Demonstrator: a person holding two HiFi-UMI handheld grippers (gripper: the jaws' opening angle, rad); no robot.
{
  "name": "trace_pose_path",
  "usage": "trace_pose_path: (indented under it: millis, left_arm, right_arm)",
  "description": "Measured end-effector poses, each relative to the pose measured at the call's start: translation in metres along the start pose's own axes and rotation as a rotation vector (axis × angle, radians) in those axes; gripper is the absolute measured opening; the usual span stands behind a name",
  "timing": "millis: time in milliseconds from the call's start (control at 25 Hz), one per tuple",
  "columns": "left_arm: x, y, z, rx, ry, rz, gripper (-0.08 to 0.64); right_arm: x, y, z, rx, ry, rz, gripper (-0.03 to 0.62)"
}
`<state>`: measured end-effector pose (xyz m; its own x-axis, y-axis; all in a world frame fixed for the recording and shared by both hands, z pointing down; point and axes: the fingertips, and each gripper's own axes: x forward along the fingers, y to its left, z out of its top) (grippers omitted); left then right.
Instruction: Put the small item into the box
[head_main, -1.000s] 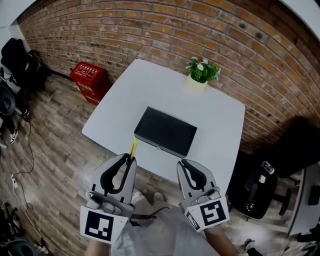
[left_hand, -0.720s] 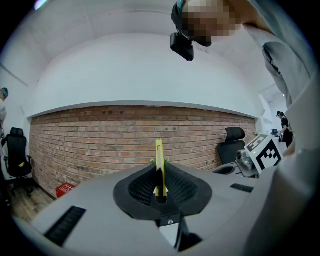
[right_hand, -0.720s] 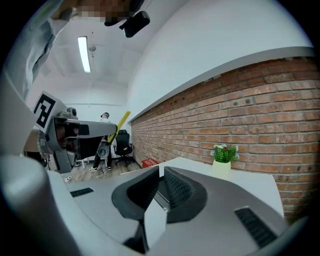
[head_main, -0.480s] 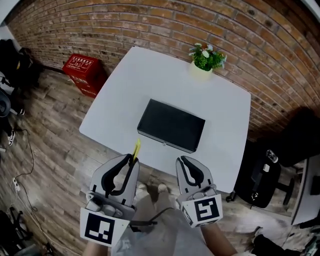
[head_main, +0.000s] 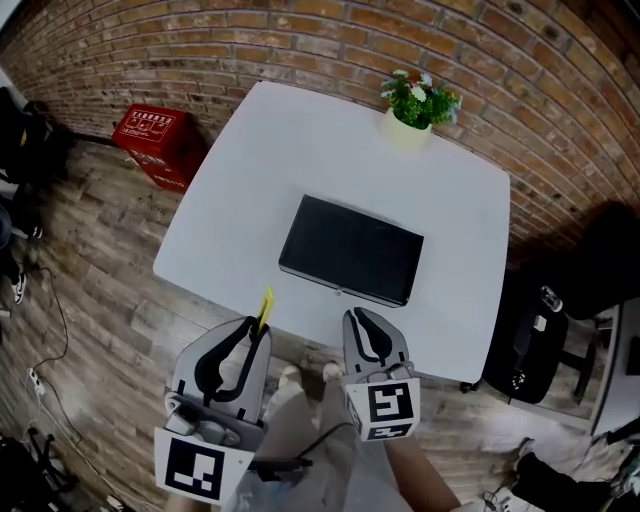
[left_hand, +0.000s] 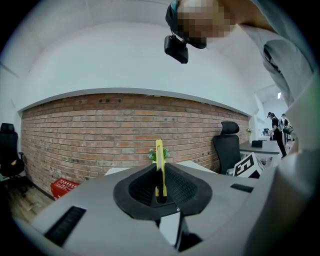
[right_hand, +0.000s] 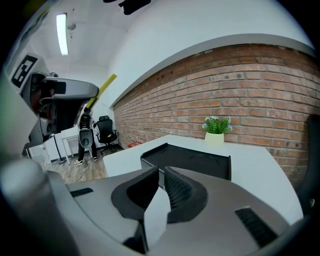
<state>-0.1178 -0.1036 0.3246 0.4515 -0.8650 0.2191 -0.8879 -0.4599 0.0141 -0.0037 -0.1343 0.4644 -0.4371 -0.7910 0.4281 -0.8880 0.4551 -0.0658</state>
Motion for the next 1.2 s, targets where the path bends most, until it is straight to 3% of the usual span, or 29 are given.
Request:
trace_pose_path:
  millis: [360,480,760,1200]
  left_arm:
    - [0.012,0.018,-0.026,0.006,0.054,-0.041,0.060]
    - [0.016,0.023,-0.032,0.010,0.065,-0.048,0.060]
    - [0.020,0.028,-0.042,0.020,0.085,-0.061,0.060]
    - [0.022,0.033,-0.047,0.030,0.090,-0.078,0.060]
  right_arm:
    - [0.048,-0.006,-0.043,0.076,0.119,-0.069,0.060]
    - [0.061,-0.006,-0.055,0.119,0.155,-0.064,0.108]
    - [0.076,-0.010,-0.070,0.233,0.190,-0.091,0.115]
    - [0.082,-0.015,-0.070,0.230,0.203,-0.171,0.089]
